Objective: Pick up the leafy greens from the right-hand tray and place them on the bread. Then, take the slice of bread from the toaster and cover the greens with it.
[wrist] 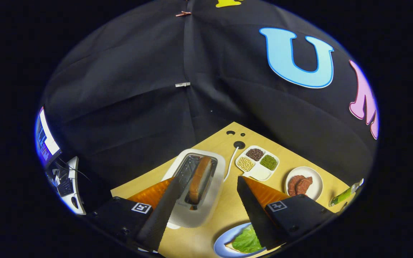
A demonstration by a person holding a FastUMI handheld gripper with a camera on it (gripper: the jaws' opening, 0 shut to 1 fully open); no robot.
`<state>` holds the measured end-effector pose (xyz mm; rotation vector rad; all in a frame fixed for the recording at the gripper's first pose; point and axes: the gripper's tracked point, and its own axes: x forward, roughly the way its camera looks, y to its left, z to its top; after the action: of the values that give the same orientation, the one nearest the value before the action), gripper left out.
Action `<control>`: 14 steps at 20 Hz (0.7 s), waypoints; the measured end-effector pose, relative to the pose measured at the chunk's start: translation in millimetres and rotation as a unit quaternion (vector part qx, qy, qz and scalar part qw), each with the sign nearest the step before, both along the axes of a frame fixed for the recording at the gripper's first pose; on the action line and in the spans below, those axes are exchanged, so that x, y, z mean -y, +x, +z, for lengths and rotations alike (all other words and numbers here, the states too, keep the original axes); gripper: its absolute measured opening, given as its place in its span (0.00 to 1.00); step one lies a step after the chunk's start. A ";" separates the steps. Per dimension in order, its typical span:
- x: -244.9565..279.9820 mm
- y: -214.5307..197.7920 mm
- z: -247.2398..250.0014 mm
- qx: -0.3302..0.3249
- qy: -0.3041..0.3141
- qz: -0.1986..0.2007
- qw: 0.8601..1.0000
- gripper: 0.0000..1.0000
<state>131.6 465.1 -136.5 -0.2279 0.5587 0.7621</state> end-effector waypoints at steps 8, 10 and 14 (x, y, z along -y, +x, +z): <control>-25.1 23.3 -30.3 -0.002 -0.032 -0.020 0.999 1.00; -30.0 27.0 -38.5 -0.006 -0.038 -0.022 0.999 1.00; -34.4 31.0 -48.9 -0.009 -0.052 -0.027 0.998 0.98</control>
<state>162.6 499.5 -185.4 -0.3007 0.6194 0.6841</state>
